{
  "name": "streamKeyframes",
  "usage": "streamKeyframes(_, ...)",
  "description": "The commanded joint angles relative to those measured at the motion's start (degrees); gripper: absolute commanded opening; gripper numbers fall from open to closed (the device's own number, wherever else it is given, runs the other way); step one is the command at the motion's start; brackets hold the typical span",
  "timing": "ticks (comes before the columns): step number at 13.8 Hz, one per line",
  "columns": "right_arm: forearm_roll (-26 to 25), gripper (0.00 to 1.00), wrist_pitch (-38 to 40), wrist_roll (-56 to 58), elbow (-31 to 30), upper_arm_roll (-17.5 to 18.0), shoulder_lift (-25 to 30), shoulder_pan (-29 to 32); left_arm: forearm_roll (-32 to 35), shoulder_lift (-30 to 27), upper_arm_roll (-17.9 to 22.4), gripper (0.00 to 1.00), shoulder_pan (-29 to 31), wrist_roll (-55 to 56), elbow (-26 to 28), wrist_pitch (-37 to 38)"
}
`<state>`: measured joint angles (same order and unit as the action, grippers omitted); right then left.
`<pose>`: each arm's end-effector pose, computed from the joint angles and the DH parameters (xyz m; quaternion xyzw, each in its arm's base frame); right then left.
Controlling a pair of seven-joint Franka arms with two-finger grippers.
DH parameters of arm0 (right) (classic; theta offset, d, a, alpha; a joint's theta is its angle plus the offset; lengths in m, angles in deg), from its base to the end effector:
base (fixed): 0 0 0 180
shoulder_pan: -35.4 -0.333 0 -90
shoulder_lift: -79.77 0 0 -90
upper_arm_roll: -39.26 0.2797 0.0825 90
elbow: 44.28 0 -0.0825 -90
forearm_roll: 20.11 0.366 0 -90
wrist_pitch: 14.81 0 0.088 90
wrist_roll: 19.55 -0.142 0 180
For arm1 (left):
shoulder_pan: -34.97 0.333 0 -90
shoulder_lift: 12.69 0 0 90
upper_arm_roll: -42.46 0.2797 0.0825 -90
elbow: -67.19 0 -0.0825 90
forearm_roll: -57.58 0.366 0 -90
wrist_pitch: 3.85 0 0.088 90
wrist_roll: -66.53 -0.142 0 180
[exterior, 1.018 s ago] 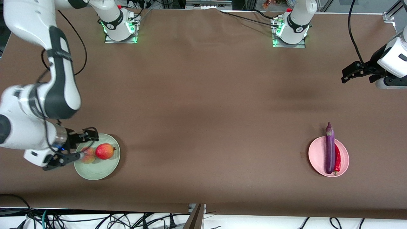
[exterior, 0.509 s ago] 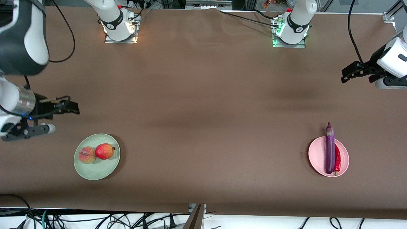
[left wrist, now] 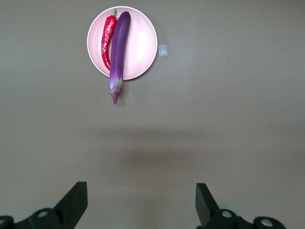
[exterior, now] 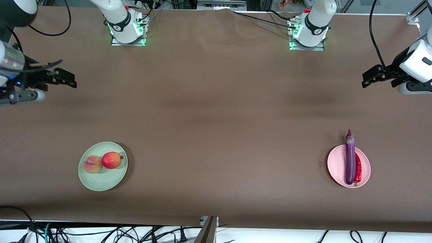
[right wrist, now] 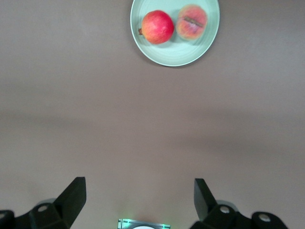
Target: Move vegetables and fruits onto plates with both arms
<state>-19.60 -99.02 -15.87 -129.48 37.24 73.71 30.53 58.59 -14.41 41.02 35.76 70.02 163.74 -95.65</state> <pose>0.5484 0.0295 0.5252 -0.9965 -0.0570 0.0614 0.0030 0.5261 -0.0037 0.5200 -0.9993 -0.0243 0.0261 0.0101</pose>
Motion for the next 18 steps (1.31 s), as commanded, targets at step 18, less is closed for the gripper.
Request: streamKeyframes(18, -2.4, 1.0, 1.7, -1.7, -4.0, 3.4, 4.5, 2.8, -0.3, -0.8, 0.6, 1.0, 0.5, -1.1, 0.7, 0.9)
